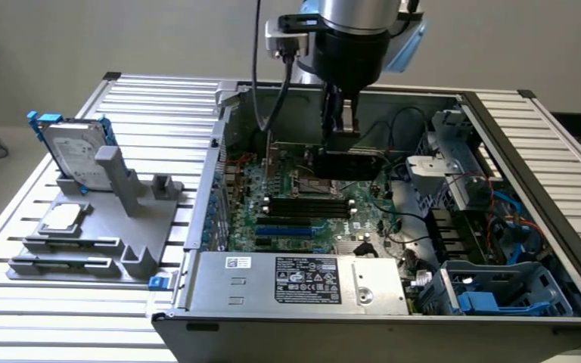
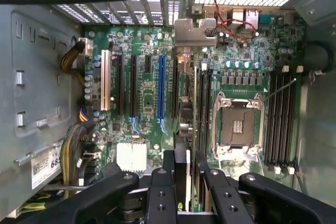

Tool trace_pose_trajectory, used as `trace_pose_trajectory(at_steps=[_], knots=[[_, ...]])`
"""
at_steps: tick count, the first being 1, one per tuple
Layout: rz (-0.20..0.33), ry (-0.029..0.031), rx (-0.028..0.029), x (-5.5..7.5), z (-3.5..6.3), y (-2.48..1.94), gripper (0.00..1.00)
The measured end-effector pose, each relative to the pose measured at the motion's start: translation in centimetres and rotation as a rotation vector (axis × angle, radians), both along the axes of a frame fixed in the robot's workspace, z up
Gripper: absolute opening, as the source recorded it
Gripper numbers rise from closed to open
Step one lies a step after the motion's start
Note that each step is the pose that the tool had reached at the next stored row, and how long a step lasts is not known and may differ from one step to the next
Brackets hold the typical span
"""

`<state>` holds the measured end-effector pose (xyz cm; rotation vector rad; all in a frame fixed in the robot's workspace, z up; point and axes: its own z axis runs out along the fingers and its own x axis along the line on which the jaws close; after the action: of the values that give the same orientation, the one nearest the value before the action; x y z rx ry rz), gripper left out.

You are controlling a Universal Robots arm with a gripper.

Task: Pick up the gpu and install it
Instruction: 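Insert the gpu into the slot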

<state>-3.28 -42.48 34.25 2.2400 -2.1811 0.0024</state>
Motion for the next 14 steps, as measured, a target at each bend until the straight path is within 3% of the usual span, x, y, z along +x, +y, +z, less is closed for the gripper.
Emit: trace_pose_trajectory(at_steps=[2, 4, 14], knots=[[0.003, -0.0061, 0.0000, -0.5, -0.25, -0.02, 0.26], [0.005, -0.0083, 0.0000, -1.1, -0.57, -0.09, 0.26], [0.020, -0.0089, 0.0006, -2.1, -1.49, -1.27, 0.26]])
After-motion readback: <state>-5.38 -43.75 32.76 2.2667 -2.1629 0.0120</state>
